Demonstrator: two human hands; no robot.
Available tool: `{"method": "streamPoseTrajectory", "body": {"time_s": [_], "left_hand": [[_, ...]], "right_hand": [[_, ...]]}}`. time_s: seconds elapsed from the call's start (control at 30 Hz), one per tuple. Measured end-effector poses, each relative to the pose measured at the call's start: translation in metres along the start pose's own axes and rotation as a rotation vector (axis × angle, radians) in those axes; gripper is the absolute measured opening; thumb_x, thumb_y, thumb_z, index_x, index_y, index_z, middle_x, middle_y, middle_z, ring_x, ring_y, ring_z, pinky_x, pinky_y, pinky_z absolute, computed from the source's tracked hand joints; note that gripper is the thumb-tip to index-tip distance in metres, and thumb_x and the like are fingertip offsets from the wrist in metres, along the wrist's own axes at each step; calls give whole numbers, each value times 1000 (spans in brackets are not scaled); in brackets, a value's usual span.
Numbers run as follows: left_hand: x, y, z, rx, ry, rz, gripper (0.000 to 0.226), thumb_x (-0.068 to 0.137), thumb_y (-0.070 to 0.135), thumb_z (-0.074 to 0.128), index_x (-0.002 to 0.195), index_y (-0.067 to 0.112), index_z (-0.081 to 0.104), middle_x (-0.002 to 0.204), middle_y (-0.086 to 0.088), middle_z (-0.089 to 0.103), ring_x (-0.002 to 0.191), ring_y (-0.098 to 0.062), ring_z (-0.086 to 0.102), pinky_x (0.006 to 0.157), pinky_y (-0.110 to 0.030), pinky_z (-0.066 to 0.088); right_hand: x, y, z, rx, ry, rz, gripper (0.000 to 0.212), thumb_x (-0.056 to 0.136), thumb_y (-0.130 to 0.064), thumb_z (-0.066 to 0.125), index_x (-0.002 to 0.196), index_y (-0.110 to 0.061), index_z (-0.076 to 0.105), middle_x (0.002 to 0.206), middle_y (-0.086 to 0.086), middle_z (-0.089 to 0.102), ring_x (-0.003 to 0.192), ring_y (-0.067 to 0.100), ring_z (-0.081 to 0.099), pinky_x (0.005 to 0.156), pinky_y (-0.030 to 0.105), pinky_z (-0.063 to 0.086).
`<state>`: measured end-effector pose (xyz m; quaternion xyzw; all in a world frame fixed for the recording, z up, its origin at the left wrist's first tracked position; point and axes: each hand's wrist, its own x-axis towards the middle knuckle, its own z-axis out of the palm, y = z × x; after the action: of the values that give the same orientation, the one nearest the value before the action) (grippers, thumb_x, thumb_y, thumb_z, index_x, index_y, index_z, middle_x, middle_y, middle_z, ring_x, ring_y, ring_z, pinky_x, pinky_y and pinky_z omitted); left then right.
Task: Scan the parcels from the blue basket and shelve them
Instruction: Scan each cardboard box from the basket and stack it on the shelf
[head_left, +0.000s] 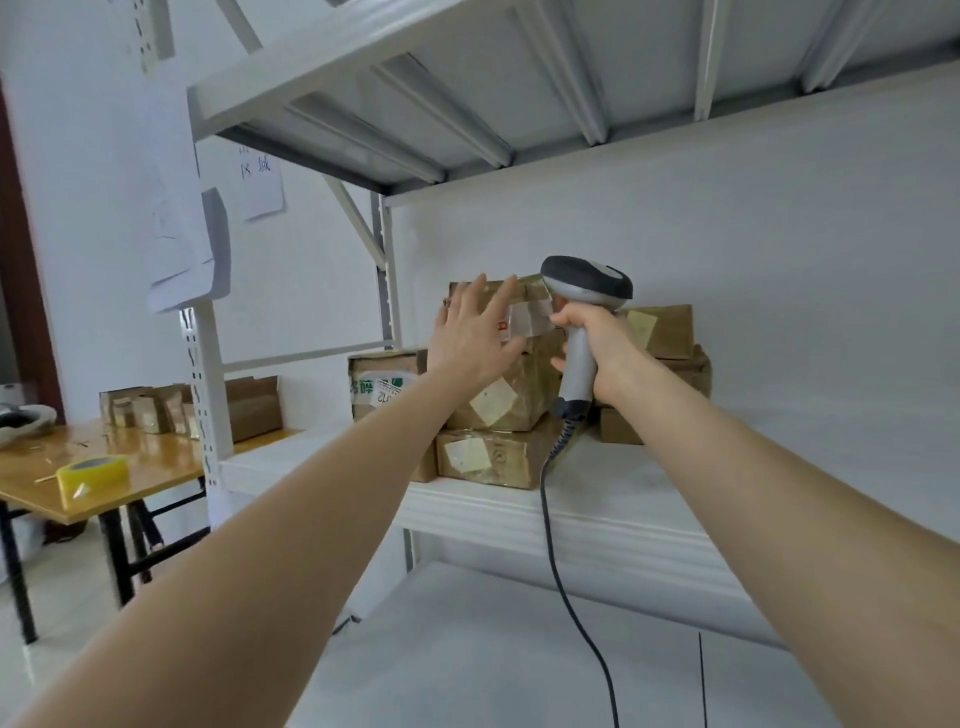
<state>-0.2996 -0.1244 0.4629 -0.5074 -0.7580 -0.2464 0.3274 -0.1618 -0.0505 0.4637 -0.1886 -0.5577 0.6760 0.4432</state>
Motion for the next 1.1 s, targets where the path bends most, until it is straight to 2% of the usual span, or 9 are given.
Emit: {"method": "streamPoseTrajectory", "body": {"time_s": [0.1,0.3,0.37,0.47,0.6,0.77,0.87,1.0,1.1], "left_hand": [[4,0,5,45,-128,-8,67,94,54,37,152,41,5,161,-2,-3,148,-28,-5,118,-50,6],[-7,-5,-8,-3,-184,-28,70,92,53,41,152,39,6,161,-2,-4,148,-28,2,117,-51,11],[-21,-5,-15,-36,-199,-57,72,92,53,45,152,38,8,161,-2,-4,147,-28,5,118,-49,15],[-50,-5,-22,-82,-223,-95,73,91,51,48,152,38,8,161,-2,-3,147,-29,11,116,-50,21],[-100,-11,-24,-58,-279,-111,75,90,54,48,151,41,6,161,0,-2,145,-32,16,112,-50,28],[-183,-24,-13,-89,-367,-160,76,90,54,50,151,40,8,160,-1,-1,144,-30,18,111,-45,28],[-238,-35,2,-112,-433,-212,76,91,54,49,151,39,6,161,-1,-2,144,-30,18,115,-45,23],[-307,-53,31,-161,-553,-327,77,90,57,49,151,39,6,160,4,-4,143,-32,22,114,-47,27],[-352,-59,51,-164,-648,-386,77,91,55,50,152,36,6,160,2,-3,141,-32,26,113,-46,28]], "right_hand": [[-4,4,-7,-6,26,26,56,71,-15,73,124,-8,57,115,13,58,103,27,59,83,41,57],[-20,9,-13,-5,14,46,42,77,-9,70,118,-8,60,114,11,60,104,26,61,77,37,58],[-32,12,-12,34,-10,52,28,81,-4,66,108,-7,63,105,11,66,97,25,67,79,36,58],[-57,16,-7,63,-64,86,7,85,-2,61,87,-7,65,93,11,72,80,23,69,69,32,57],[-93,35,-2,58,-89,130,10,86,-3,61,78,-8,65,88,11,72,72,22,66,69,33,54],[-141,82,-1,37,-114,203,9,85,-5,61,81,-11,65,87,9,72,70,20,67,62,29,53],[-169,121,-4,-3,-110,264,10,88,-7,60,82,-12,65,90,9,73,77,22,68,66,30,53],[-201,182,-9,-33,-97,376,9,87,-7,59,82,-11,65,89,9,72,75,22,67,64,30,52],[-220,232,-15,-75,-82,475,7,86,-7,61,86,-12,65,90,8,72,76,21,68,67,30,53]]}}
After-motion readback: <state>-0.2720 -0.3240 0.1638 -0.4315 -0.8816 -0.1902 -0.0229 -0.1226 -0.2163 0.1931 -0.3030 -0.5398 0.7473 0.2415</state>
